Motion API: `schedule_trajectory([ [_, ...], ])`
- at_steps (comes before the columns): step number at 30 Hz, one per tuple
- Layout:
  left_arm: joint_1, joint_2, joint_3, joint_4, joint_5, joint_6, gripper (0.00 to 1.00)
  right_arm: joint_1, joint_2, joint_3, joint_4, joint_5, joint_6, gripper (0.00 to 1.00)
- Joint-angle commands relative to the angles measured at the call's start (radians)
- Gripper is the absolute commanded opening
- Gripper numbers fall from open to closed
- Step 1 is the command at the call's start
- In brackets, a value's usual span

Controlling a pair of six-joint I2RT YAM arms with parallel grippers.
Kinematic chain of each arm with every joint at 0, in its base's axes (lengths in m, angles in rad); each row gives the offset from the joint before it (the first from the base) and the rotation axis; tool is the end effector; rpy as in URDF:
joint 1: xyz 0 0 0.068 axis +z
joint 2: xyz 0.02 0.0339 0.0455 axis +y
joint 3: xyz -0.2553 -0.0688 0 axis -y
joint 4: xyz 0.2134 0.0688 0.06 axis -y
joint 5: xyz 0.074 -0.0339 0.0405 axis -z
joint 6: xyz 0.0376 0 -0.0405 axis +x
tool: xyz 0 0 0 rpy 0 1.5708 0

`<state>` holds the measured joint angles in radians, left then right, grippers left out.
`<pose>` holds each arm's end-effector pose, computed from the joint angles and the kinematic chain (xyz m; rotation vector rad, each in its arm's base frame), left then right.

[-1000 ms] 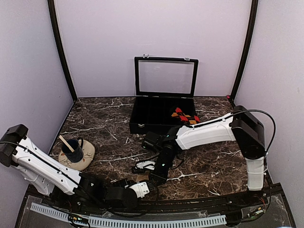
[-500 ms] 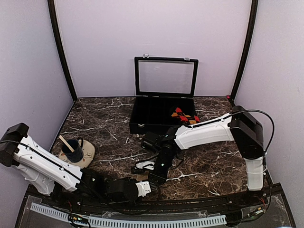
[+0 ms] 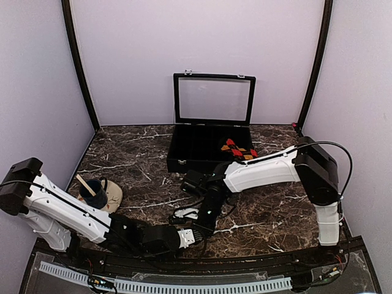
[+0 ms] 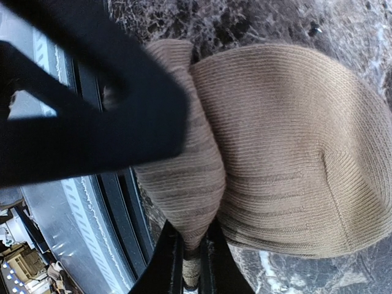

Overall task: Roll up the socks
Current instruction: Roll the sock at the center of the board.

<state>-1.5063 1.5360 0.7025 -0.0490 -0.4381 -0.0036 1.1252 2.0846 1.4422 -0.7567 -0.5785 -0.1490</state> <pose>0.0332 -0.2661 0.1676 1.4649 1.8424 -0.1958 0.1411 0.3430 0.1521 1.7783 -2.2785 -0.8761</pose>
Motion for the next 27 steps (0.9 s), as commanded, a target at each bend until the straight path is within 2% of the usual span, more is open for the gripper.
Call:
schedule_trajectory([
  [1,0.026,0.011,-0.018,0.015,0.046,0.030,0.47,-0.003,0.032,0.023,-0.022,-0.005,-0.012,0.01],
  [9,0.062,0.024,-0.023,0.023,0.141,0.043,0.46,-0.003,0.044,0.041,-0.036,-0.009,-0.018,0.02],
  [15,0.083,0.034,-0.021,0.009,0.238,0.047,0.38,-0.008,0.051,0.047,-0.035,-0.013,-0.018,0.01],
  [18,0.094,0.041,-0.019,0.004,0.271,0.048,0.29,-0.010,0.056,0.056,-0.039,-0.015,-0.019,0.01],
  [21,0.111,0.050,-0.015,-0.005,0.296,0.047,0.13,-0.013,0.064,0.066,-0.044,-0.019,-0.023,0.01],
  [24,0.125,0.061,-0.014,-0.013,0.311,0.042,0.02,-0.014,0.066,0.073,-0.047,-0.019,-0.021,0.01],
  [27,0.137,0.067,-0.015,-0.019,0.323,0.039,0.00,-0.016,0.067,0.073,-0.049,-0.020,-0.019,0.01],
])
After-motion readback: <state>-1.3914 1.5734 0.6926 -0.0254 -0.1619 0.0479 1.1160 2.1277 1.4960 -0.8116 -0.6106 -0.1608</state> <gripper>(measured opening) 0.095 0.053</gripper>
